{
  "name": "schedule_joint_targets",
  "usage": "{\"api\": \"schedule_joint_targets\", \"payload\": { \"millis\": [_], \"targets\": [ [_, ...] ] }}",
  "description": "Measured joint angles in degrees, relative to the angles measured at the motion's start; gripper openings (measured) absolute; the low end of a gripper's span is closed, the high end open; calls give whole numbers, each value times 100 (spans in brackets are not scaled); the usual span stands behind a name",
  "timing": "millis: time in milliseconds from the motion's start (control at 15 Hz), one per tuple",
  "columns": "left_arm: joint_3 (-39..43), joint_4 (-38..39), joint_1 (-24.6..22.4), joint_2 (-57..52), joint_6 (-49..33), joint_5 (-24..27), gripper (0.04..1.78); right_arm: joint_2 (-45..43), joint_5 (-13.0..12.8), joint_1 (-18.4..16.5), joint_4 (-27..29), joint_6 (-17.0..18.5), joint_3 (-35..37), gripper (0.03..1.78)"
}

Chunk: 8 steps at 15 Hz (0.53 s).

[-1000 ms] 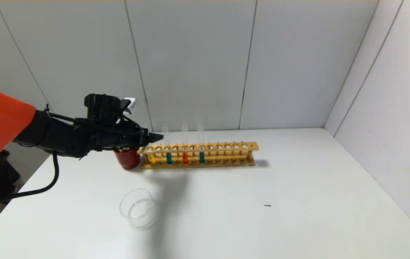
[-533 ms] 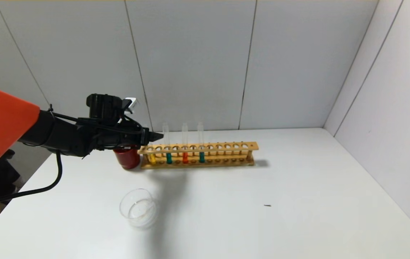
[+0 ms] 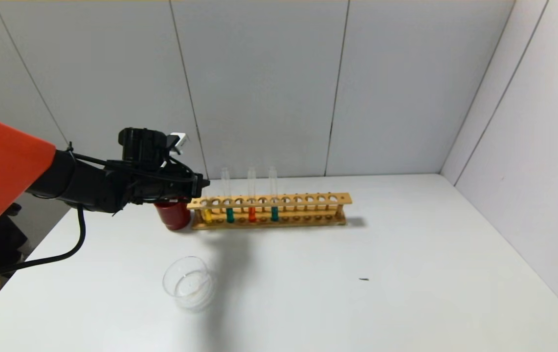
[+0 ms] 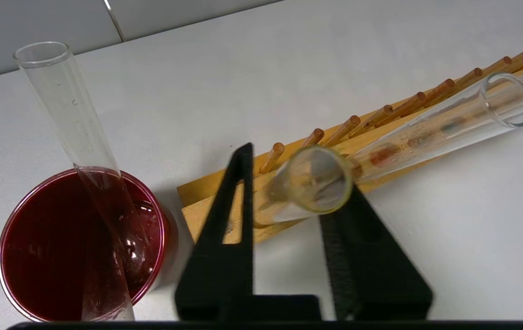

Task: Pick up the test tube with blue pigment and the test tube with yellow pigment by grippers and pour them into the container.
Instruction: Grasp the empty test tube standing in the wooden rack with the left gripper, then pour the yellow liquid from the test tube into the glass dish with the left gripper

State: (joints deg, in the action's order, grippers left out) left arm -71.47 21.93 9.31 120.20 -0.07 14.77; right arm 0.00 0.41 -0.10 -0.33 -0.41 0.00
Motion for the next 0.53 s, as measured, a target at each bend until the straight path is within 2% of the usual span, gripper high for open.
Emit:
{"api": "schedule_joint_targets", "payload": {
  "millis": [133, 533],
  "targets": [
    [-5, 9, -4, -2, 2, -11, 32, 0, 0, 0, 2, 0, 0, 175],
    [-151, -71, 9, -16, 0, -9, 32, 0, 0, 0, 2, 0, 0, 175]
  ]
}}
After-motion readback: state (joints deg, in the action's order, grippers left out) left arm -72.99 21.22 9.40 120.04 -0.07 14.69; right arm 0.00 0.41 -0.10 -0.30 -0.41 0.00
